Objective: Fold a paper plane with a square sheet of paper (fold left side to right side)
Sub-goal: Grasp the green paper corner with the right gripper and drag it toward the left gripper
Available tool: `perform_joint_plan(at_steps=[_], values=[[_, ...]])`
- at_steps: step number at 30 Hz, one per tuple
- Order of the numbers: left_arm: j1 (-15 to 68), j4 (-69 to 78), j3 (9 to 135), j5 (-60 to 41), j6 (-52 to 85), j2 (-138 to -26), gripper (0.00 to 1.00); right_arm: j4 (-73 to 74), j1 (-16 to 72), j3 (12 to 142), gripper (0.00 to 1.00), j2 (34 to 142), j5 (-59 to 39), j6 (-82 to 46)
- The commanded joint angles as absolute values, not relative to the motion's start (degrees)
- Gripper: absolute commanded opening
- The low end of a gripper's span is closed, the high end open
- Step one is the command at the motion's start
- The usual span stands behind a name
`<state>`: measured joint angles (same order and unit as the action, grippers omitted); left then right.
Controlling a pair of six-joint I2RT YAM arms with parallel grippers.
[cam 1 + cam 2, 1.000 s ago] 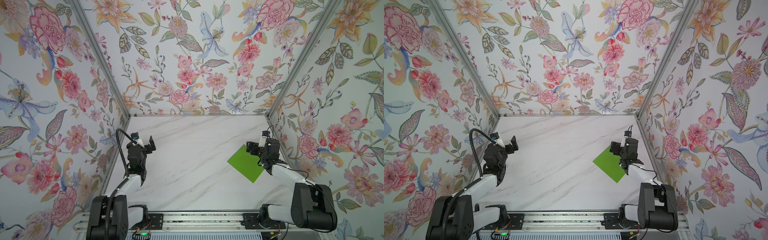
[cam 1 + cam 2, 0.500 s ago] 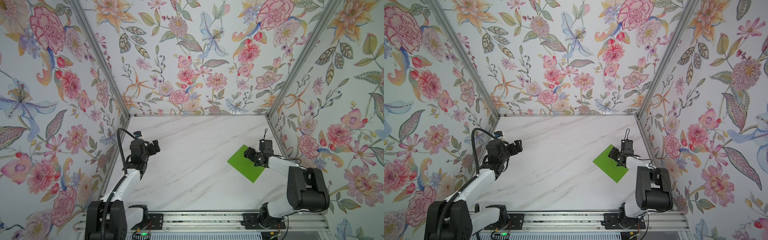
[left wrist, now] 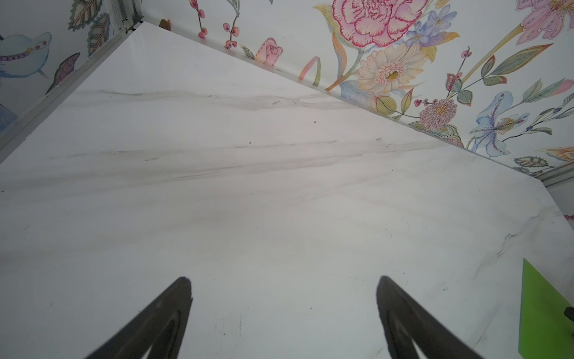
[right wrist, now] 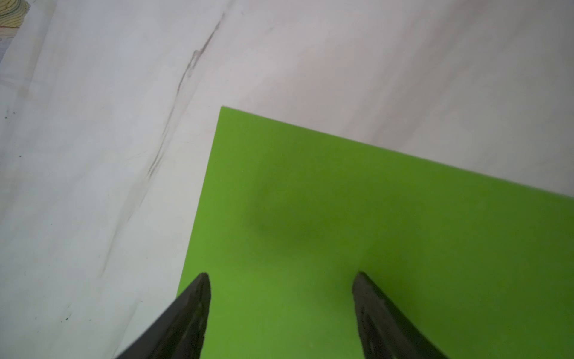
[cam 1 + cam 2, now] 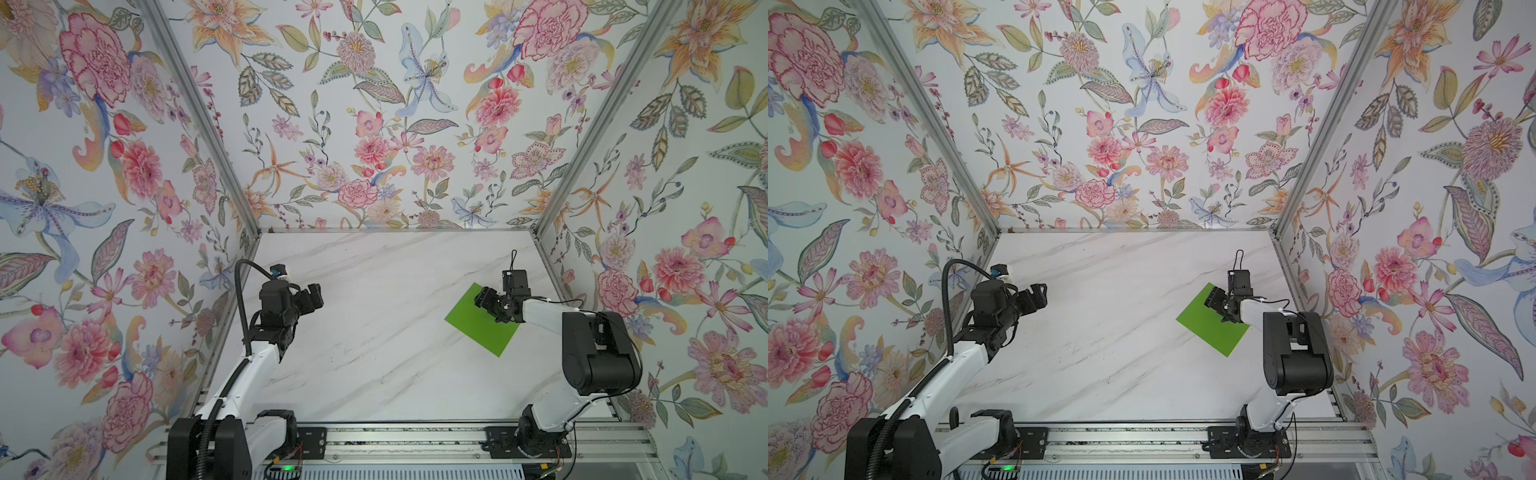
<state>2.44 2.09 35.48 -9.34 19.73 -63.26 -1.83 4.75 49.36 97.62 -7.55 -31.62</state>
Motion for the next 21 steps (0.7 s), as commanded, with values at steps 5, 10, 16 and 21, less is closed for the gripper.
perform_joint_plan(at_steps=[5,10,16,21], values=[[4.37,-0.13,38.06,-11.17,21.32,-63.47,0.94,-6.22,13.45,52.97,0.74,103.58,-9.94,-35.41],[7.19,0.75,37.75,-10.91,22.64,-64.85,0.94,-5.77,20.27,56.56,0.74,107.18,-10.64,-37.27],[12.17,1.44,37.79,-9.85,24.74,-67.14,0.93,-5.75,29.18,61.26,0.75,111.36,-10.85,-39.35],[15.98,2.24,37.06,-9.41,26.40,-68.24,0.92,-6.52,35.37,64.84,0.75,113.99,-11.83,-39.53]])
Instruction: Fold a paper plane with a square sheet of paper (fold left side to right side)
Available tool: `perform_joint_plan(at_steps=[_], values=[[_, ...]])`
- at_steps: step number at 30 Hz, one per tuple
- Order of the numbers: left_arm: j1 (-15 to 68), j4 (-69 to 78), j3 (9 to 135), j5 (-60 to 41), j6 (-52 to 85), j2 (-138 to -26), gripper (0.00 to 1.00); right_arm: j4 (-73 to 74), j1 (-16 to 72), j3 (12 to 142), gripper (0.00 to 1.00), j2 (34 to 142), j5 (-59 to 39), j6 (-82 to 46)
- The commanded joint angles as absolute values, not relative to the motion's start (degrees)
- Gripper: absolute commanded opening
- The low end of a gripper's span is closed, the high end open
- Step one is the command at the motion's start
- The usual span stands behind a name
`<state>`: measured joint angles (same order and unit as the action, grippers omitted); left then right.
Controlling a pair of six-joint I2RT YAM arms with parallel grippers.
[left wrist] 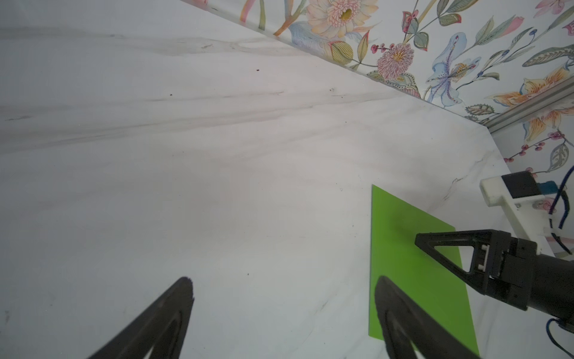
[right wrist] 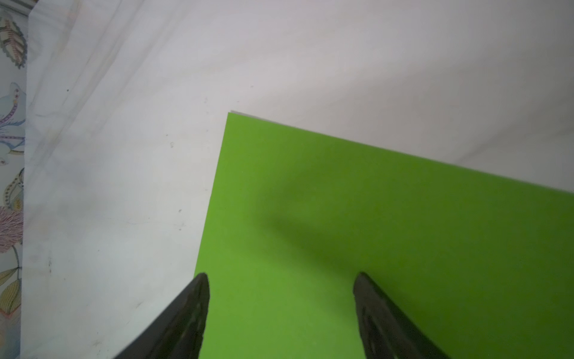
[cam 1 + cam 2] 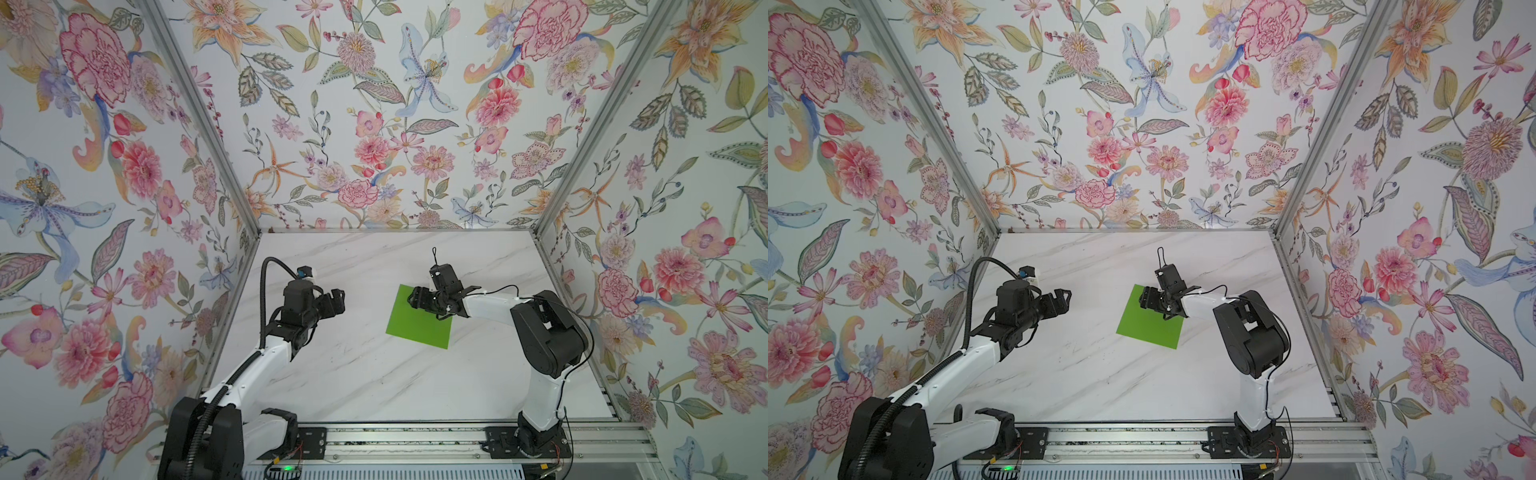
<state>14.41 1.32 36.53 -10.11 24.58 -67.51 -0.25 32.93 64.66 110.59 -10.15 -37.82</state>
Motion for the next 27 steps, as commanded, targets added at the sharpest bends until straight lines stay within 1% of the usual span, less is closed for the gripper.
perform_joint_plan(at_steps=[1,3,6,8,11,13,16,18,20,23,25,27], values=[[16.80,2.29,36.82,-9.40,26.68,-68.46,0.92,-6.67,36.11,65.37,0.75,114.51,-11.78,-39.54],[18.03,2.44,36.49,-9.32,27.10,-68.97,0.90,-5.46,36.89,65.99,0.73,115.43,-13.31,-39.16],[19.58,2.21,36.51,-9.62,27.98,-70.08,0.87,-2.57,37.98,67.12,0.71,117.06,-19.99,-37.60],[20.67,2.13,36.48,-9.84,28.45,-70.90,0.85,-4.62,39.24,69.47,0.71,118.19,-23.15,-35.11],[21.65,2.08,36.56,-10.11,29.19,-72.12,0.80,-9.60,41.07,72.62,0.72,119.22,-21.87,-32.06],[22.39,2.13,36.68,-10.32,29.44,-73.12,0.79,-11.41,41.60,73.80,0.72,119.53,-21.42,-31.30],[23.87,1.36,37.30,-10.50,29.40,-74.83,0.75,-12.45,41.74,74.18,0.73,119.20,-20.21,-31.96],[24.65,1.17,37.36,-10.03,29.68,-75.65,0.67,-12.32,41.65,73.84,0.73,118.29,-19.86,-32.59],[25.41,1.14,37.42,-9.71,30.26,-76.52,0.55,-11.26,41.59,73.56,0.75,116.83,-19.84,-32.79],[26.72,0.93,37.74,-9.23,31.09,-77.70,0.39,-10.36,41.07,73.50,0.75,114.84,-19.53,-33.02],[27.65,0.47,38.44,-8.91,31.33,-78.79,0.30,-10.37,40.46,73.24,0.75,113.38,-19.34,-33.55],[28.91,0.06,39.01,-8.54,31.51,-79.79,0.25,-10.37,39.71,72.64,0.75,111.59,-18.99,-34.03]])
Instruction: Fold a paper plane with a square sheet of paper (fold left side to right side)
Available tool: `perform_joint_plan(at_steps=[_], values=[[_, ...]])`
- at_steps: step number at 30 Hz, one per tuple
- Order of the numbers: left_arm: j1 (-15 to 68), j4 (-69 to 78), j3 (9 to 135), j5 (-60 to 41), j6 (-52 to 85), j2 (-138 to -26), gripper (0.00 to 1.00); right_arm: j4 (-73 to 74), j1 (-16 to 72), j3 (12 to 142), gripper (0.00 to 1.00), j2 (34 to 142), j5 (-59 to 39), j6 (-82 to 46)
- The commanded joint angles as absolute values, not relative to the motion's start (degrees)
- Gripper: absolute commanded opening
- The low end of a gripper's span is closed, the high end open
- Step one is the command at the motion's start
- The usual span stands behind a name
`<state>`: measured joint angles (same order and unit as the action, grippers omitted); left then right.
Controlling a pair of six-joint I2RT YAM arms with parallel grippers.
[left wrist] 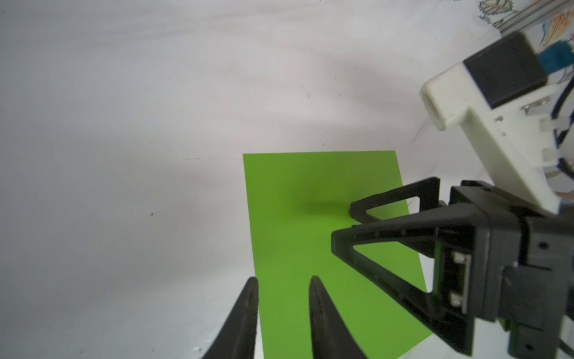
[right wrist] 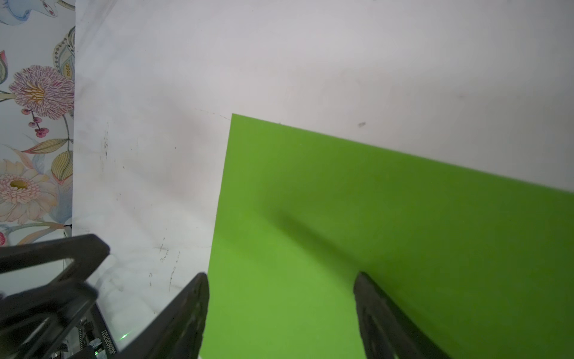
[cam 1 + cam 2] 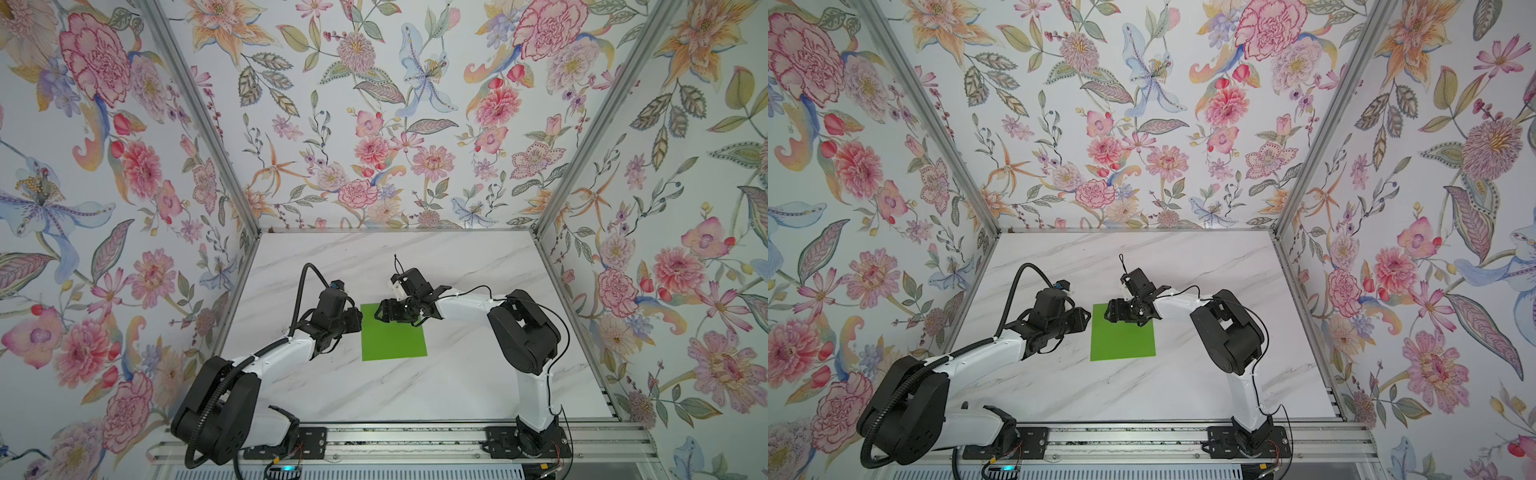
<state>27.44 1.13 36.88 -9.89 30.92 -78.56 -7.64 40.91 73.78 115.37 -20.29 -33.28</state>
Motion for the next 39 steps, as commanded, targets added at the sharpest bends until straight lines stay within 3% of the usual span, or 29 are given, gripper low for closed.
perform_joint_plan(at_steps=[1,14,21,32,39], values=[[29.54,0.00,39.19,-8.31,31.62,-80.42,0.23,-10.37,39.28,72.26,0.75,110.69,-18.88,-34.26],[31.74,-3.00,42.85,-4.69,31.82,-88.24,0.00,-9.32,32.75,62.94,0.73,102.84,-19.43,-37.96],[31.90,-5.26,45.32,-7.18,30.47,-93.33,0.00,-11.51,28.97,59.49,0.70,102.35,-19.51,-38.50],[31.93,-8.71,47.37,-7.40,30.41,-98.70,0.00,-15.07,28.99,60.81,0.77,106.14,-20.85,-37.61],[31.98,-9.42,47.53,-7.31,30.64,-99.81,0.00,-6.83,31.11,58.62,0.80,107.92,-27.74,-43.19]])
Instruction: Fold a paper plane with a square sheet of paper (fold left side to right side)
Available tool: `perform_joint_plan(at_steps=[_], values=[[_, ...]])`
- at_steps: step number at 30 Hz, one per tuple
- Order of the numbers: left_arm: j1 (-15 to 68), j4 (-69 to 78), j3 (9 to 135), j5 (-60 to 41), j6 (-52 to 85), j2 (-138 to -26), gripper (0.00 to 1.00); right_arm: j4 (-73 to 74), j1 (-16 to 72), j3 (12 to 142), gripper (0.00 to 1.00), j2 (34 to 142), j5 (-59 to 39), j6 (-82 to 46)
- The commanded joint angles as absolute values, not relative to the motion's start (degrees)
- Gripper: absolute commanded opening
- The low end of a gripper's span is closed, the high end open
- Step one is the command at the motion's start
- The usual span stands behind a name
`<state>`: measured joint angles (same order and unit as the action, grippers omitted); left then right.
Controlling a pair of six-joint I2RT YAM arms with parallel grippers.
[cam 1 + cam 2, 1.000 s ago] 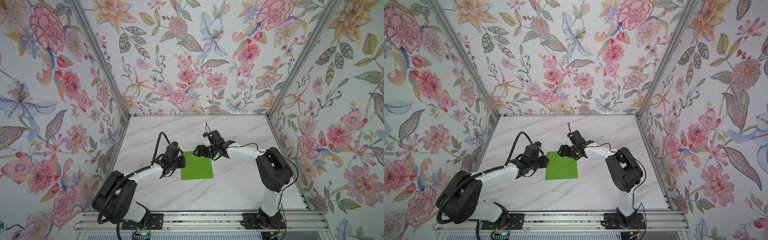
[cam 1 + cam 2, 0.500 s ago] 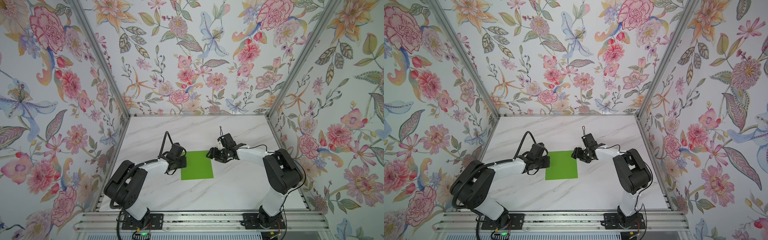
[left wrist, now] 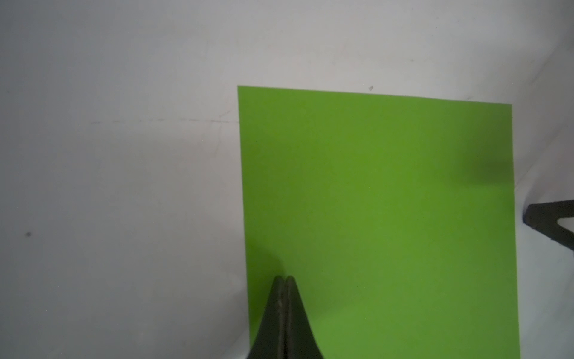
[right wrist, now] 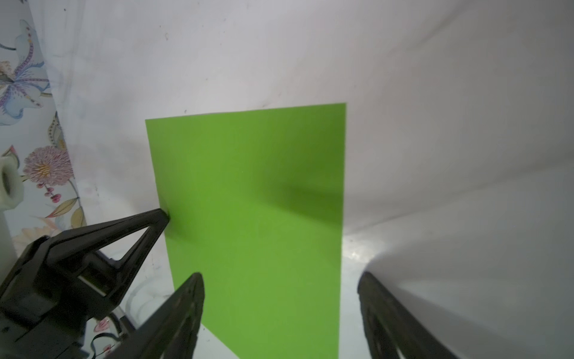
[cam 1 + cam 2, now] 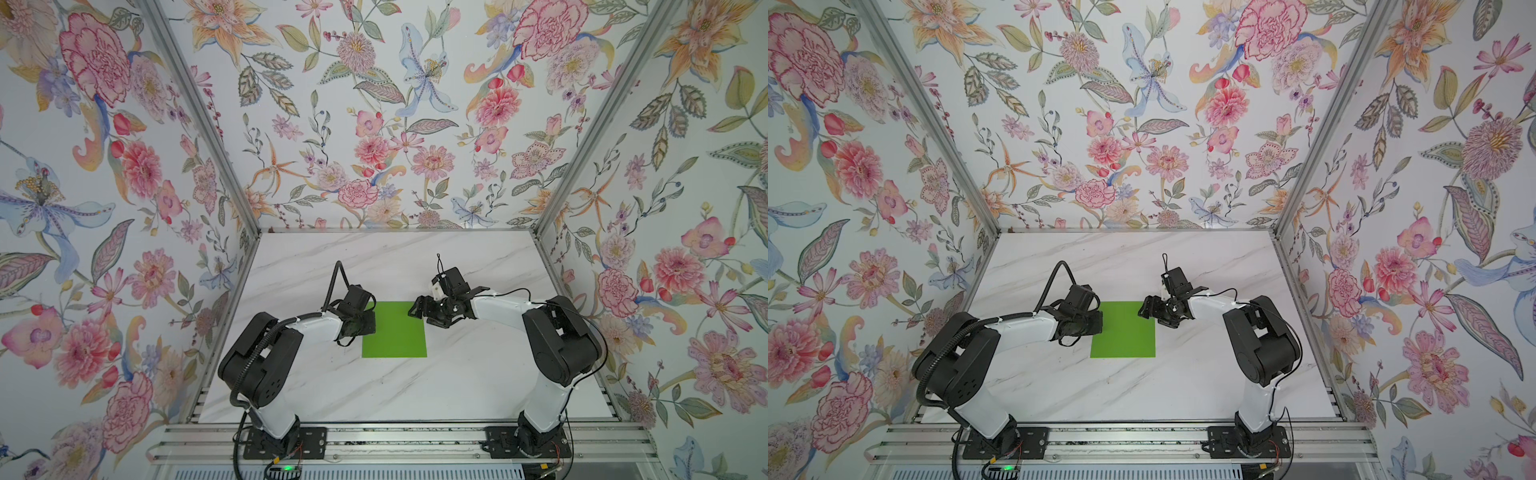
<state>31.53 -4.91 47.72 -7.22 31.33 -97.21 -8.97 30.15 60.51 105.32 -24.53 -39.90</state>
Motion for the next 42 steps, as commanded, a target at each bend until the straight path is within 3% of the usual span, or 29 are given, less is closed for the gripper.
perform_joint_plan(at_steps=[1,27,34,42], values=[[31.97,-9.46,47.55,-7.30,30.67,-99.95,0.00,-4.84,32.80,58.01,0.81,108.08,-28.80,-44.61],[30.26,-7.52,47.11,-6.75,34.53,-104.10,0.00,40.43,43.00,32.92,0.89,101.96,-33.86,-75.32],[29.80,-5.12,47.37,-8.82,36.33,-105.51,0.00,54.21,41.25,34.03,0.88,108.39,-34.61,-79.12],[29.80,-0.90,46.36,-11.73,38.70,-104.74,0.00,57.58,38.96,41.70,0.86,115.43,-34.52,-78.87]])
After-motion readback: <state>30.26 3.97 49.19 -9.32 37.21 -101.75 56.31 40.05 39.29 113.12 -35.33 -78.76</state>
